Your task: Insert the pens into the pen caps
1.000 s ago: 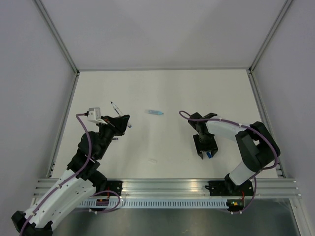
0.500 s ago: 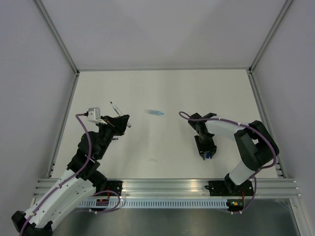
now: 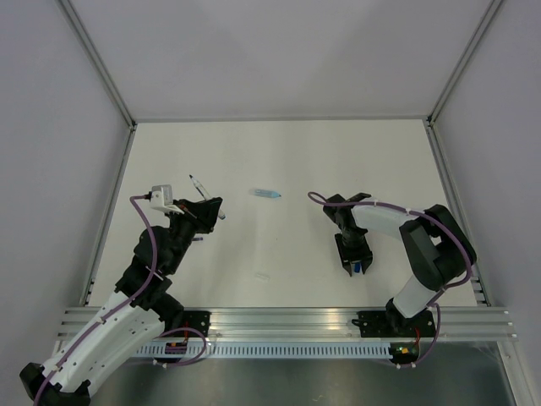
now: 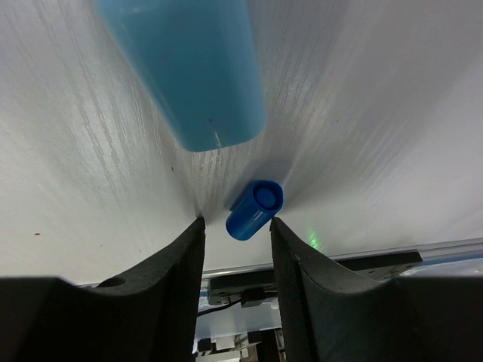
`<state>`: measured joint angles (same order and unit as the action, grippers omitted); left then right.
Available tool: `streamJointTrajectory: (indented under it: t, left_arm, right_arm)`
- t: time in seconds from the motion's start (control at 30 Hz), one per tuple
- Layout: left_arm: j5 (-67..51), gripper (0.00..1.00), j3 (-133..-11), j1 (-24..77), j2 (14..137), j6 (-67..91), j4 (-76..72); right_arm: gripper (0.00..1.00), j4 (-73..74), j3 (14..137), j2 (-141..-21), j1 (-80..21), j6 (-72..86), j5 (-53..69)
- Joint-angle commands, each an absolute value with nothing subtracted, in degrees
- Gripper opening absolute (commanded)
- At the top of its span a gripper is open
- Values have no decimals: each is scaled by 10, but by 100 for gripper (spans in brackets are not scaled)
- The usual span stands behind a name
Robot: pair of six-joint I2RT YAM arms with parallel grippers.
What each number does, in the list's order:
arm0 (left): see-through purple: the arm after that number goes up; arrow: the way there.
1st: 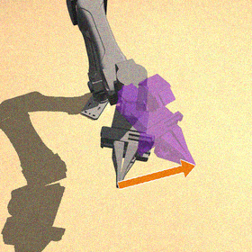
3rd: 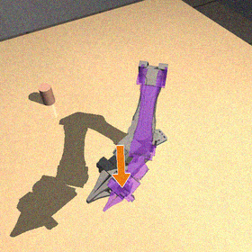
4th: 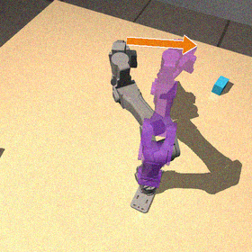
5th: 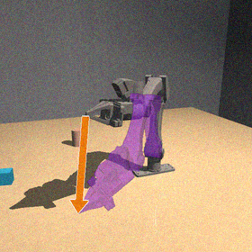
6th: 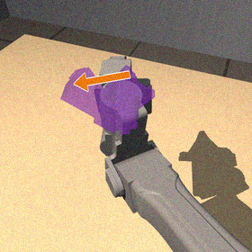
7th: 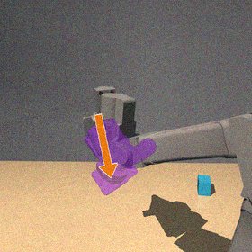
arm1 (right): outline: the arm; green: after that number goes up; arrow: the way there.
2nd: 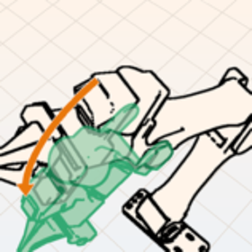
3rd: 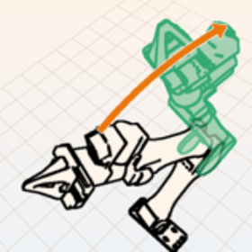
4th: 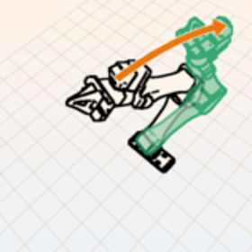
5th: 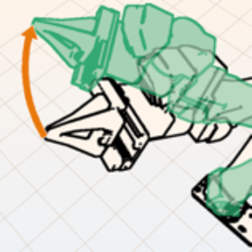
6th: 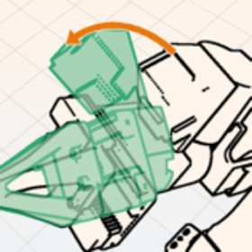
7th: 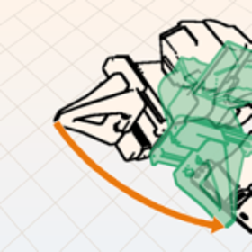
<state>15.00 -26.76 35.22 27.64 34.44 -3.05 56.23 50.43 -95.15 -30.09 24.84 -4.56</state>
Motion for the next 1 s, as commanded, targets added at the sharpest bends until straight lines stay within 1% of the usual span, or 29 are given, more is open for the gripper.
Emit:
streamJointTrajectory:
  t: [0.0,0.43,0.73,0.97]
  left_arm:
    - [163,2,-272,352,277,346,-34]
    - [163,2,-272,352,276,349,-33]
    - [165,2,-272,352,276,349,-32]
    - [166,2,-272,352,276,350,-33]
  right_arm:
    - [46,497,490,-980,-297,272,-58]
    - [47,441,476,-959,-282,316,-57]
    - [46,405,461,-942,-266,332,-69]
    - [46,396,460,-909,-248,327,-69]
